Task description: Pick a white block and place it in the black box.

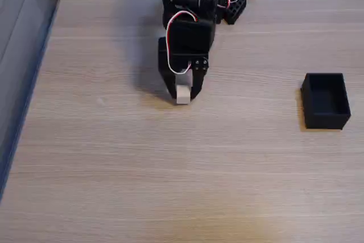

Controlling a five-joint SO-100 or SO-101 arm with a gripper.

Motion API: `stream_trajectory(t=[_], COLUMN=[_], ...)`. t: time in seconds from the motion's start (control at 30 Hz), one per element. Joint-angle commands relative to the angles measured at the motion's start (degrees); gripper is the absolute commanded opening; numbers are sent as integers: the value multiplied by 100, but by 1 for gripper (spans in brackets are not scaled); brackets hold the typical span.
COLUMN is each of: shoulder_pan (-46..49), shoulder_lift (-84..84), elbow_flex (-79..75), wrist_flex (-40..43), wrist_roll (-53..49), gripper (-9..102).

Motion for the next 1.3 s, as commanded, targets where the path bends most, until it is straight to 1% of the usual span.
stream_trajectory(t=[0.0,0.13,0.23,0.47,0.63,0.8,0.93,1.27], shoulder_pan=[-404,-1169,-1811,-2997,-3463,-3867,-4271,-5142], shoulder_lift=[615,1116,1160,185,-606,-1055,-1310,-1749], elbow_flex=[-211,-255,-580,-2118,-3199,-3744,-3973,-4816], wrist_flex=[475,800,1160,2153,2795,3252,3428,3366], wrist_roll=[-53,237,536,1213,1503,1793,2197,3111], gripper=[0,0,0,0,0,0,0,0])
